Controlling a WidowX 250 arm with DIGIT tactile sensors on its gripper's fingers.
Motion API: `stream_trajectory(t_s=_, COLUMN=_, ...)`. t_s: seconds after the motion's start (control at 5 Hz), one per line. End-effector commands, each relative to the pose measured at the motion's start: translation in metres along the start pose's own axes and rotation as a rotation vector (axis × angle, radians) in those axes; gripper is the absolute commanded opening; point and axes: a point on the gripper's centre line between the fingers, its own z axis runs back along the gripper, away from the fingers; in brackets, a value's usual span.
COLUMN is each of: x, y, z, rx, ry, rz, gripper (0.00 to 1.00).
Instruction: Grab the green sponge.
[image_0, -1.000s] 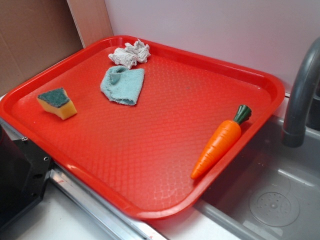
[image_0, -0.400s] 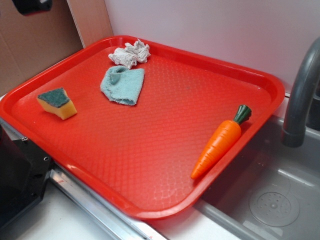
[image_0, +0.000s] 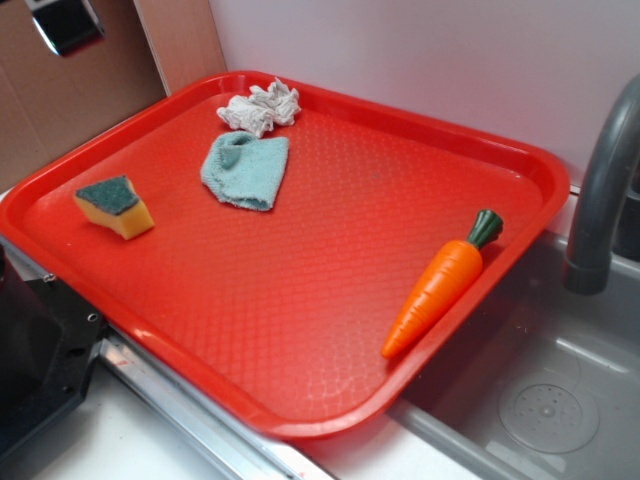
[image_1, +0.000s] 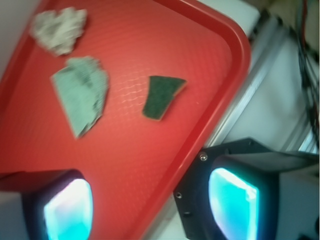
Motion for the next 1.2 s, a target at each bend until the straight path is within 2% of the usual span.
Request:
stream_trajectory(t_s=0.0, x=0.036, y=0.002, z=-0.047, rx=0.052, ry=-0.079, rz=0.288, gripper=1.0)
stream_trajectory(t_s=0.2, x=0.036, y=-0.001, z=-0.074, rx=0.073, ry=-0.155, rz=0.305, gripper=1.0)
stream_trajectory(t_s=0.4, x=0.037, y=-0.003, z=-0.099, rx=0.097, ry=-0.204, rz=0.263, gripper=1.0)
stream_trajectory(t_s=0.8, x=0.044, y=0.008, z=-0.126, rx=0.104, ry=-0.179, rz=0.206, gripper=1.0)
stream_trajectory(t_s=1.0, x=0.043, y=0.012, z=-0.133, rx=0.138, ry=-0.192, rz=0.18, gripper=1.0)
